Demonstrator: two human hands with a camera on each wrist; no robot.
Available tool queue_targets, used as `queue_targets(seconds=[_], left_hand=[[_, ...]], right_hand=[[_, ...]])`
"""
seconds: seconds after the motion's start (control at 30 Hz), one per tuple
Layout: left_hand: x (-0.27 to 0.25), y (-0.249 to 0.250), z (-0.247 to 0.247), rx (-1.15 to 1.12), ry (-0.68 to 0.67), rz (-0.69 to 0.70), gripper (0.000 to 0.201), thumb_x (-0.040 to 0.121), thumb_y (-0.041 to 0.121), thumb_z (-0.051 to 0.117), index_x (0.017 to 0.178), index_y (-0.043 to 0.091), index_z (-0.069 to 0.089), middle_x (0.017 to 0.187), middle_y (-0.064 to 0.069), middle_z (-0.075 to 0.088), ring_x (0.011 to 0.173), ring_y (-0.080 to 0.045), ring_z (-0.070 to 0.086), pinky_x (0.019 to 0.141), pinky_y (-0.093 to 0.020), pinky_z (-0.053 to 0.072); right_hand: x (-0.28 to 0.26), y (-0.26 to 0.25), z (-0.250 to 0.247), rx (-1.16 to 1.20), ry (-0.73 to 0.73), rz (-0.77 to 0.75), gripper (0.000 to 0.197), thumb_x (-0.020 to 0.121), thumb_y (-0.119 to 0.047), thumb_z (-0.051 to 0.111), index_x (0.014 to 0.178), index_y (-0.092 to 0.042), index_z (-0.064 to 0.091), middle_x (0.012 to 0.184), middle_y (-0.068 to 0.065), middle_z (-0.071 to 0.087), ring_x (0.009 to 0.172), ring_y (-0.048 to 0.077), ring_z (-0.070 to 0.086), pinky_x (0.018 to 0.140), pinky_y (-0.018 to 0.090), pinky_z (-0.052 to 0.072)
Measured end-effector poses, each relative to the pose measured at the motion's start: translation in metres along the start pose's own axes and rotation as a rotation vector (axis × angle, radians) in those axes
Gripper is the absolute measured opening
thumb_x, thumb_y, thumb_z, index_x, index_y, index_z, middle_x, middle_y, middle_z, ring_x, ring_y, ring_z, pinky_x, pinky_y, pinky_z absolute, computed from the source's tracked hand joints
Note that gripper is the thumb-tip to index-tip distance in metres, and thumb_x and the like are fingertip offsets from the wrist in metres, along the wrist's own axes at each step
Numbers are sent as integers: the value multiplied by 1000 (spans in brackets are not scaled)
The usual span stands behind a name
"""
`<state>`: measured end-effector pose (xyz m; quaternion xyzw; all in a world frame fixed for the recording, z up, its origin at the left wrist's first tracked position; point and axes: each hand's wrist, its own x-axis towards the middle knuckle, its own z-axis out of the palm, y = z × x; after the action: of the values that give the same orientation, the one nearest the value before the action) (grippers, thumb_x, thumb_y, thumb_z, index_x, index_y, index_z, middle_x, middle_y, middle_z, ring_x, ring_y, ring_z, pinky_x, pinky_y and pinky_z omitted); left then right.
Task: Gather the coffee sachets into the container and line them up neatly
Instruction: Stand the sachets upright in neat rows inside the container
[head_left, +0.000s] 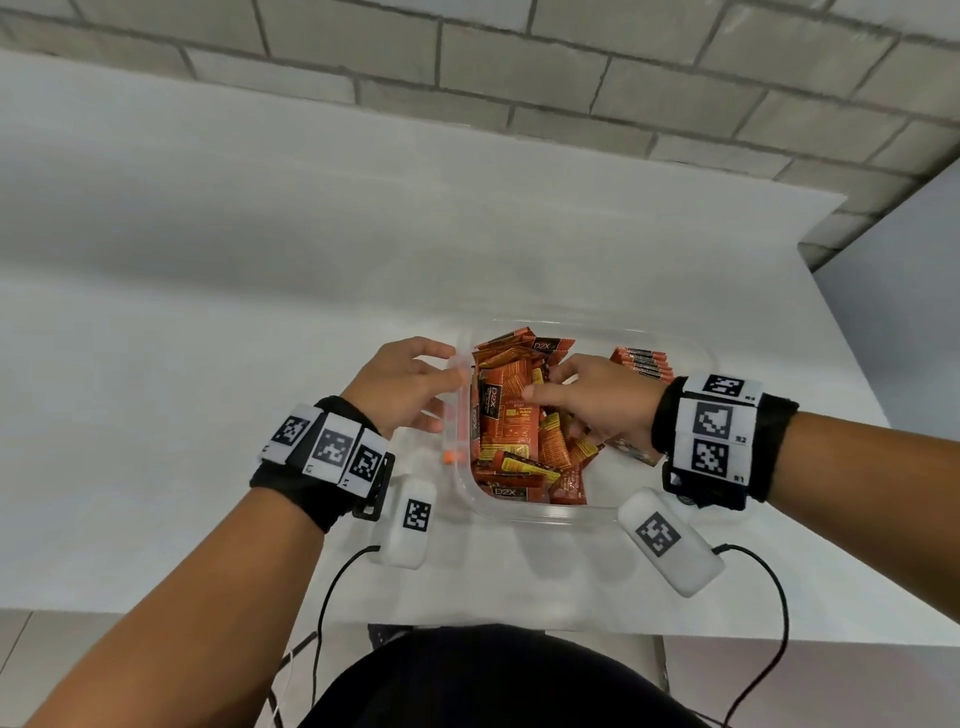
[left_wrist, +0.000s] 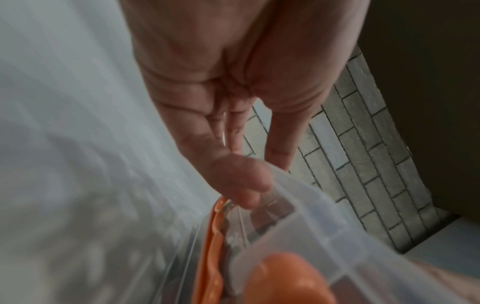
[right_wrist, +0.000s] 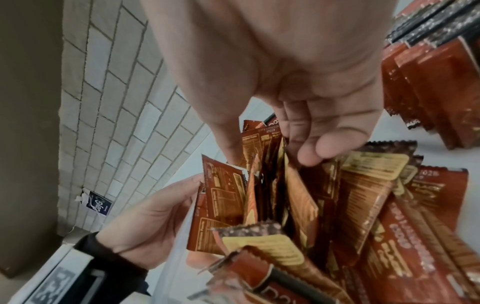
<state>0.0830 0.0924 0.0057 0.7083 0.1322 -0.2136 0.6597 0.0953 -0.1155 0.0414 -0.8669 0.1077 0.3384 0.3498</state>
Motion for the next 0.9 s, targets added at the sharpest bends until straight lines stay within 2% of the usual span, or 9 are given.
queue_targets(seconds=[0.1, 0.27, 0.4, 0.5, 0.57, 0.63, 0.7, 0.83, 0.9], left_hand=[[0, 0, 0, -2, -2, 8, 31, 85, 21, 70, 113, 17, 57, 94, -11, 63, 66, -20, 59, 49, -25, 51], [0, -1, -1, 13, 2, 13, 27, 86, 23, 70, 109, 21, 57, 97, -12, 64, 71, -22, 61, 51, -26, 51], [0, -2, -1, 16, 4, 15, 25, 86, 23, 69, 107, 22, 57, 97, -12, 64, 76, -24, 62, 52, -26, 51], [-1, -3, 0, 10, 2, 11, 24, 85, 24, 70, 105, 23, 57, 98, -11, 65, 78, -26, 63, 53, -27, 51], [0, -3, 0, 5, 2, 6, 25, 85, 24, 70, 107, 23, 57, 98, -11, 65, 78, -26, 63, 53, -28, 51], [0, -3, 0, -2, 4, 5, 27, 85, 24, 70, 108, 22, 57, 98, -10, 65, 78, -25, 63, 53, -27, 51], [-1, -2, 0, -7, 3, 3, 26, 85, 24, 70, 107, 23, 57, 99, -11, 65, 77, -24, 62, 52, -27, 52], [-2, -2, 1, -12, 5, -1, 27, 85, 24, 70, 109, 22, 58, 102, -14, 64, 75, -23, 61, 50, -25, 52], [-2, -2, 1, -15, 7, -3, 27, 85, 23, 69, 109, 22, 58, 102, -14, 64, 74, -23, 61, 50, -25, 52]], right_hand=[[3, -4, 3, 15, -64, 46, 40, 82, -34, 72, 105, -12, 47, 70, 6, 50, 57, 15, 48, 45, 24, 44], [5, -8, 8, 19, -145, 61, 30, 82, -26, 73, 97, -12, 51, 95, 7, 57, 57, 13, 56, 57, 28, 56], [6, -9, 7, 36, -146, 44, 23, 83, -20, 72, 93, -11, 54, 89, 8, 60, 58, 13, 57, 60, 28, 54], [4, -6, 4, 86, -126, 53, 17, 88, -11, 63, 77, -13, 51, 83, 6, 63, 70, 18, 61, 66, 31, 56], [1, -5, 2, 144, -94, 63, 21, 90, -7, 58, 73, -15, 47, 78, 3, 60, 72, 18, 61, 60, 30, 55], [0, -4, 1, 171, -91, 74, 19, 90, -7, 57, 77, -15, 47, 79, 4, 60, 72, 19, 63, 58, 31, 55], [-1, -4, 4, 186, -107, 75, 9, 89, -11, 62, 89, -13, 53, 91, 7, 66, 81, 23, 68, 70, 37, 59], [0, -8, 11, 136, -100, 43, 59, 80, -19, 74, 129, -8, 43, 121, 11, 59, 105, 30, 62, 77, 44, 57], [0, -8, 12, 105, -73, 13, 59, 81, -16, 73, 131, -9, 43, 115, 11, 61, 99, 29, 64, 70, 39, 58]])
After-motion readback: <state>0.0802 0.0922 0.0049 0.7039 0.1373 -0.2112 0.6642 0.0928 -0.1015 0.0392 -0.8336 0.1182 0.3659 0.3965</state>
